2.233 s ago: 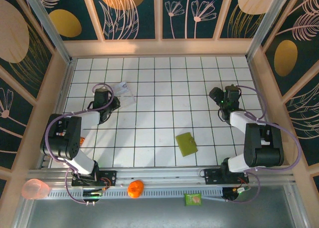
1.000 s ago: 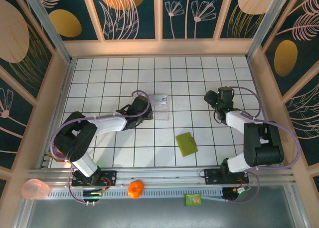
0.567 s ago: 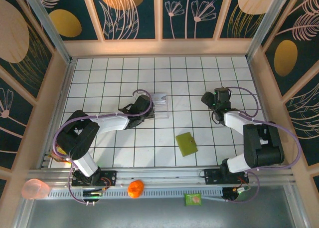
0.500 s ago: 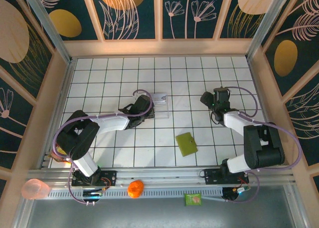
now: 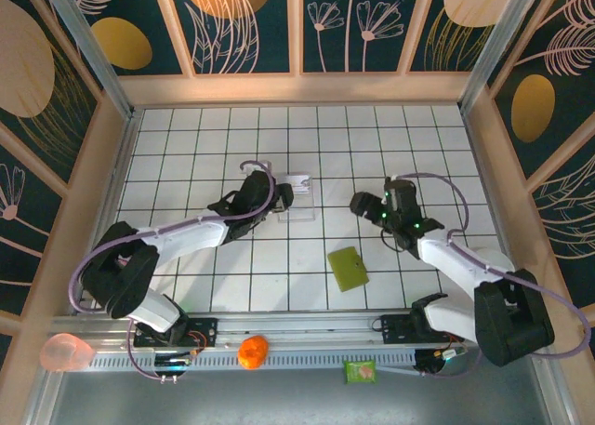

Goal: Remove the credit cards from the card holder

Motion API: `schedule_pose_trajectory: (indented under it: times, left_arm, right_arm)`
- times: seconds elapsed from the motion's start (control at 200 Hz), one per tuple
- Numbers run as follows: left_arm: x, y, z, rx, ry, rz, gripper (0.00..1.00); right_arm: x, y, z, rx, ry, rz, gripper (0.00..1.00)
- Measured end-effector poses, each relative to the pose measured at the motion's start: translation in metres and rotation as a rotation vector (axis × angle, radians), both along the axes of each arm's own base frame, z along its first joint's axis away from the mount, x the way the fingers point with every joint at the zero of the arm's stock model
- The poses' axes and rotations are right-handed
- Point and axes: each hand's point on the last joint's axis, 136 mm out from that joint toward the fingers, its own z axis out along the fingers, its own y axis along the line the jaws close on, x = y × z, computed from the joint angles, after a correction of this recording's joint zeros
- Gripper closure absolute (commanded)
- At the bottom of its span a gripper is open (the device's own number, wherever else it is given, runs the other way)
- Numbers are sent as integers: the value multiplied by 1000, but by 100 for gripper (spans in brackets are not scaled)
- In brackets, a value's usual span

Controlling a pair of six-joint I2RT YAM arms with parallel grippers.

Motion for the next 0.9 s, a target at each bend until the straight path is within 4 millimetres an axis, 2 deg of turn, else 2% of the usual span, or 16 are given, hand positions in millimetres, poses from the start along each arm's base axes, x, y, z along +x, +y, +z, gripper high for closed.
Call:
schedule_pose_trajectory:
  times: [0.085,0.26,0.4,0.545,0.711,0.826,0.901]
  left_arm:
    - [-6,2,5,-19,-9,-16,19]
    - [-24,13,10,-46,-30,-38,19]
    - [-37,22,10,-62,-39,-48,19]
    - [-46,27,5,-64,-36,-60,19]
    - [-53,28,2,-68,-31,-82,19]
    - [-54,26,2,-70,-32,-98,19]
    - [-55,24,2,-75,-31,-111,19]
  right_arm:
    - [-29,11,-18,-5,90,59,18]
    - [-80,22,-53,-50,253,137,19]
    - [-90,33,-52,-42,256,166,23]
    - [-117,59,-47,-6,291,273,26]
    - [-122,73,-33,26,295,305,28]
    - [-117,69,-31,-19,296,278,30]
    - [-114,63,-37,-64,308,256,32]
